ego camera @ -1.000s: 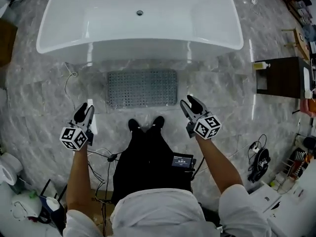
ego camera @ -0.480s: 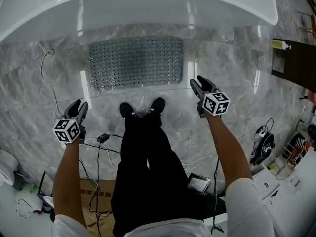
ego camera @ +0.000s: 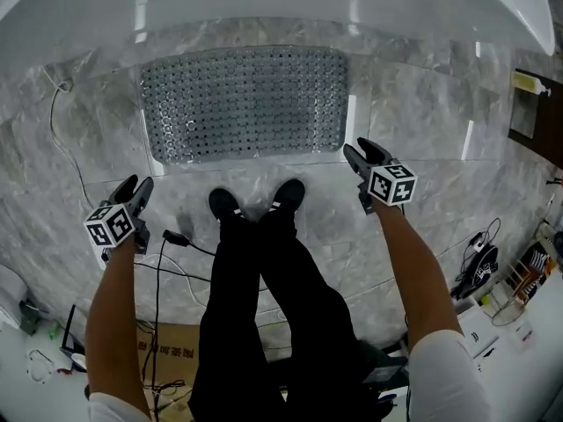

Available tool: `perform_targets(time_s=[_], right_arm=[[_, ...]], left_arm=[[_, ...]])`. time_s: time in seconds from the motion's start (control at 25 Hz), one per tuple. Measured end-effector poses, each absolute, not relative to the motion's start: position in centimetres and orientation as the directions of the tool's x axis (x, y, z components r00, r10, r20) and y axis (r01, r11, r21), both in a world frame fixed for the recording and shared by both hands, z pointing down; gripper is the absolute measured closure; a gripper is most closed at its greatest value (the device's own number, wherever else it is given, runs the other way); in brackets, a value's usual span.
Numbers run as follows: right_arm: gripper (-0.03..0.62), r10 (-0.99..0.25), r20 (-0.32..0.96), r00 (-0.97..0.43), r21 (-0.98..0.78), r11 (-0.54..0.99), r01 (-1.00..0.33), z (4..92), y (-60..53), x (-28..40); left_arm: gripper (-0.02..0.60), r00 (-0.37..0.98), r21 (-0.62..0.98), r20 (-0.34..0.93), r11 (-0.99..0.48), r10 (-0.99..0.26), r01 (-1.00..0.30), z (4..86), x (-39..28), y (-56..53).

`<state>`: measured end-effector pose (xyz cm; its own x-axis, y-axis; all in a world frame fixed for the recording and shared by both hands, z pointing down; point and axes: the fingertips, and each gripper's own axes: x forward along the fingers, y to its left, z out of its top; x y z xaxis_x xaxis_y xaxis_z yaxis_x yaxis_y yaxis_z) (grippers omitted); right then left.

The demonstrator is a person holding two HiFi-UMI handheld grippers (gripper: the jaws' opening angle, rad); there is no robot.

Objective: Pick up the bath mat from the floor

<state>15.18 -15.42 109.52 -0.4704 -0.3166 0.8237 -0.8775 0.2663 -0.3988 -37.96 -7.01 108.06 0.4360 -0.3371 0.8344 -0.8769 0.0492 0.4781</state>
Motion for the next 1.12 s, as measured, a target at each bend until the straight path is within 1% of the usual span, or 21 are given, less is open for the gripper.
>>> perform_targets(time_s=[0.24,0.4,0.56,0.84,0.88,0.92,1.0,1.04,1.08,1.12], right_arm=[[0.361,-0.370,0.821,-0.435,-0.391,0.192,-0.900,116.3,-18.1,16.3],[0.361,-0.341,0.839,-0.424,-0.365,0.225,-0.903,120.8,-18.4,17.4],[0.347,-0.295,0.865,-0.407,-0.323,0.293,-0.900,125.1,-18.8,18.3],[0.330,-0.303,0.875,-0.377,-0.319,0.223,-0.921,129.4,-18.9,19.6],[0.332,-0.295,0.876,-0.382,-0.327,0.219,-0.919,129.9,-18.7,19.4],[0.335,-0.288,0.876,-0.388,-0.334,0.218,-0.917,130.2,-18.6,19.3],[0.338,-0.287,0.875,-0.391,-0.339,0.215,-0.916,130.6,-18.6,19.0],[0.365,-0.292,0.874,-0.389,-0.340,0.205,-0.918,130.7,-18.6,18.9],[0.425,-0.298,0.873,-0.387,-0.344,0.187,-0.920,130.8,-18.5,18.8],[0.471,-0.302,0.872,-0.385,-0.350,0.167,-0.922,130.8,-18.3,18.7]], left_arm=[[0.334,0.449,0.481,0.847,0.049,-0.285,-0.875,115.2,-38.6,-8.6],[0.331,0.401,0.435,0.872,0.071,-0.279,-0.897,120.2,-40.3,-9.6],[0.316,0.390,0.429,0.877,0.090,-0.282,-0.899,124.8,-41.8,-10.0],[0.313,0.350,0.376,0.909,0.081,-0.228,-0.923,130.3,-43.6,-9.7],[0.310,0.354,0.379,0.910,0.085,-0.217,-0.921,130.7,-43.4,-9.6],[0.294,0.368,0.391,0.906,0.084,-0.211,-0.916,131.1,-43.0,-9.8],[0.291,0.393,0.417,0.894,0.080,-0.216,-0.905,131.9,-42.0,-10.3],[0.291,0.387,0.413,0.896,0.087,-0.220,-0.907,132.1,-42.1,-10.4],[0.311,0.378,0.407,0.898,0.099,-0.224,-0.908,132.1,-42.4,-10.4],[0.337,0.377,0.409,0.898,0.113,-0.226,-0.906,132.0,-42.5,-10.2]])
